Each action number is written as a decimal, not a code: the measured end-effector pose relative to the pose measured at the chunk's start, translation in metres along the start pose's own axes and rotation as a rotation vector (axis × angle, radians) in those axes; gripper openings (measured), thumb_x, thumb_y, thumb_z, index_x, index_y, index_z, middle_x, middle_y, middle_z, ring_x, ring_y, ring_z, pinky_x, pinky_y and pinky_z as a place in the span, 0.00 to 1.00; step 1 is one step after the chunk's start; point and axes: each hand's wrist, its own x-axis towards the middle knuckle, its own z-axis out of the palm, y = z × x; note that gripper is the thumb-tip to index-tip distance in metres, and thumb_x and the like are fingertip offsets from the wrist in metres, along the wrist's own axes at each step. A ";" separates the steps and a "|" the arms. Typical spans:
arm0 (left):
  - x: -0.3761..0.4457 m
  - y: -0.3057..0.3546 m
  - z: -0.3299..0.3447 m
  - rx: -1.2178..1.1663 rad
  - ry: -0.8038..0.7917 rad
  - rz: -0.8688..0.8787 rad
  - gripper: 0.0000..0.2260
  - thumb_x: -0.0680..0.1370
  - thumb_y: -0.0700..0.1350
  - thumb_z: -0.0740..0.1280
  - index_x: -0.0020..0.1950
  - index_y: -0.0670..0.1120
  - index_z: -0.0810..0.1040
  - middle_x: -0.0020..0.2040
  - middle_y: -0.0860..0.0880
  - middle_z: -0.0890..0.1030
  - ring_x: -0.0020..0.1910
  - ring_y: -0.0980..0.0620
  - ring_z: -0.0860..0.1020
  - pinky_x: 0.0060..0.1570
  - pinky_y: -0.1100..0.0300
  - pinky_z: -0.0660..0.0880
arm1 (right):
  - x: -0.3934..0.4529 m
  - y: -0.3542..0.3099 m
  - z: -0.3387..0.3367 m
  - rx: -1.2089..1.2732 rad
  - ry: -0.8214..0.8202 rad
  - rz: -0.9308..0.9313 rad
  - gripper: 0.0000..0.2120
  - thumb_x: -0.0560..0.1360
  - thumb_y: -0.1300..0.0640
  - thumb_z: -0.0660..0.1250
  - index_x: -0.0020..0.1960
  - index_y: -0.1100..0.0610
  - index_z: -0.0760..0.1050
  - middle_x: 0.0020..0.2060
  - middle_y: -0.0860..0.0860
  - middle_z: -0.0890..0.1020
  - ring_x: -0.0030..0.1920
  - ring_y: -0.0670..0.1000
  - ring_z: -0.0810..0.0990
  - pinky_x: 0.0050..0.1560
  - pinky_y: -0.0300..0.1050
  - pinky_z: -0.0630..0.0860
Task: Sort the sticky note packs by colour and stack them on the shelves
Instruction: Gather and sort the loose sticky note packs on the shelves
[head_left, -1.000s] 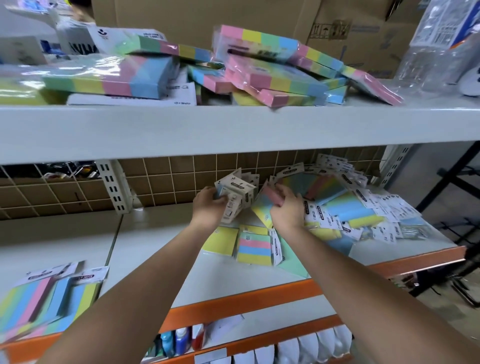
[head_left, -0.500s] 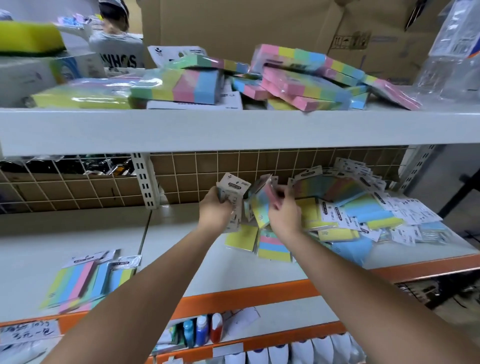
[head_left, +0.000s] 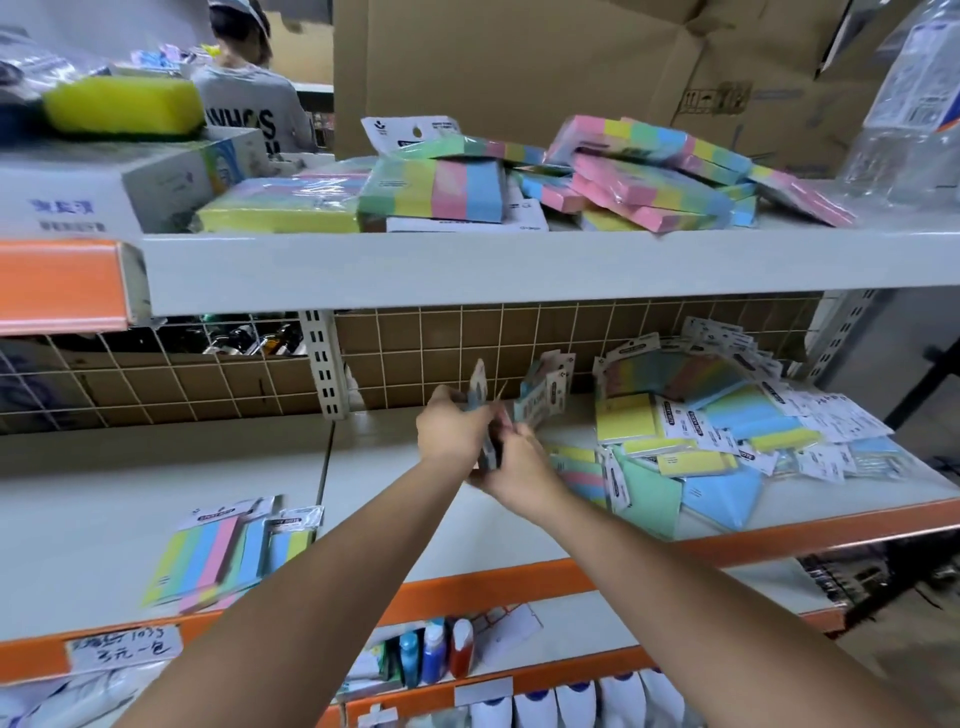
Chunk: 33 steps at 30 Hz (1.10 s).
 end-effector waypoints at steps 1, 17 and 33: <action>-0.001 -0.001 -0.004 -0.041 -0.032 0.021 0.20 0.71 0.50 0.73 0.60 0.45 0.74 0.51 0.47 0.80 0.48 0.47 0.79 0.48 0.58 0.77 | 0.000 0.000 0.002 -0.042 0.038 -0.004 0.34 0.72 0.56 0.71 0.74 0.51 0.61 0.61 0.54 0.69 0.61 0.58 0.73 0.58 0.48 0.74; 0.003 -0.071 -0.113 -0.356 -0.390 -0.377 0.12 0.76 0.48 0.67 0.53 0.41 0.76 0.34 0.47 0.76 0.30 0.51 0.74 0.29 0.63 0.72 | -0.021 -0.058 0.055 0.778 -0.028 0.306 0.17 0.72 0.62 0.72 0.59 0.60 0.74 0.50 0.57 0.83 0.48 0.55 0.84 0.53 0.51 0.81; -0.002 -0.116 -0.221 -0.514 -0.391 -0.387 0.02 0.74 0.39 0.66 0.43 0.42 0.78 0.38 0.44 0.74 0.35 0.49 0.74 0.34 0.60 0.77 | -0.048 -0.128 0.125 0.353 -0.032 0.107 0.04 0.75 0.52 0.67 0.48 0.51 0.75 0.52 0.52 0.74 0.51 0.54 0.79 0.52 0.48 0.77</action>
